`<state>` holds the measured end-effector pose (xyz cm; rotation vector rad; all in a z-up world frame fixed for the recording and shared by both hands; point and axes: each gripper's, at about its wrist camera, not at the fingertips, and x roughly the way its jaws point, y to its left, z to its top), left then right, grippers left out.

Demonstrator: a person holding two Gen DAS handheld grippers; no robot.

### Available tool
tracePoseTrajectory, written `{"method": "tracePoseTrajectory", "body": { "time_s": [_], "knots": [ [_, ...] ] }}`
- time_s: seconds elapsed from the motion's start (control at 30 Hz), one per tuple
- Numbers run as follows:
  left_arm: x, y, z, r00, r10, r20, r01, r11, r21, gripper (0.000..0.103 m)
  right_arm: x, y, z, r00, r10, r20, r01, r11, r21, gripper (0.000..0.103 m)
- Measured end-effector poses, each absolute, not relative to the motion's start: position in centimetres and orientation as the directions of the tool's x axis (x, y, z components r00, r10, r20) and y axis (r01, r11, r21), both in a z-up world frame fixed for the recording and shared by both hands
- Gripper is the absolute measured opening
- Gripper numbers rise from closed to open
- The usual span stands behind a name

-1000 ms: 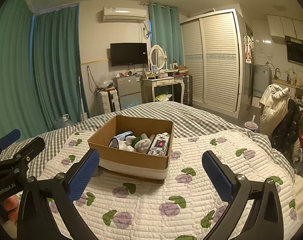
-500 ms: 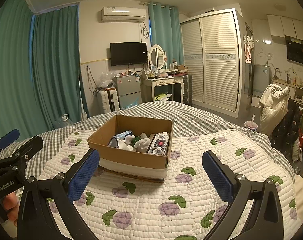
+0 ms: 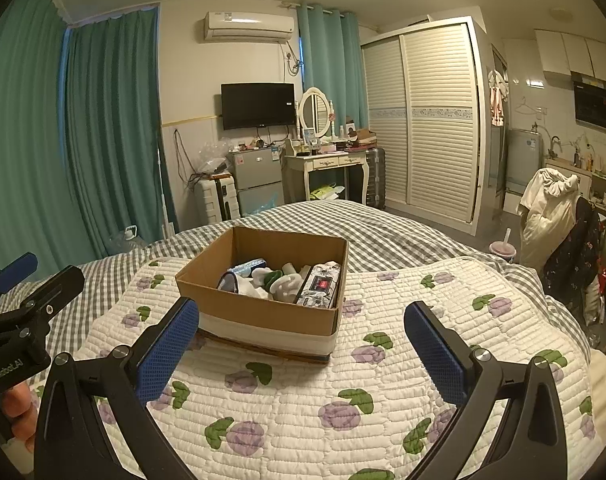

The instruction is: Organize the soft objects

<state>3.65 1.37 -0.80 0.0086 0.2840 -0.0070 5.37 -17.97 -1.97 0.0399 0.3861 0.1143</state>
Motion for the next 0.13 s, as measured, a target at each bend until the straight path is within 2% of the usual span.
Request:
{"method": "tracePoseTrajectory", "body": {
  "time_s": [0.13],
  "knots": [
    [3.64,1.36,-0.86,0.96,-0.009,-0.279,0.013,1.0,0.012,0.101,5.42,-17.93,-1.96,0.921,0.118,-0.372,-0.103,0.993,0.06,0.103]
  ]
}}
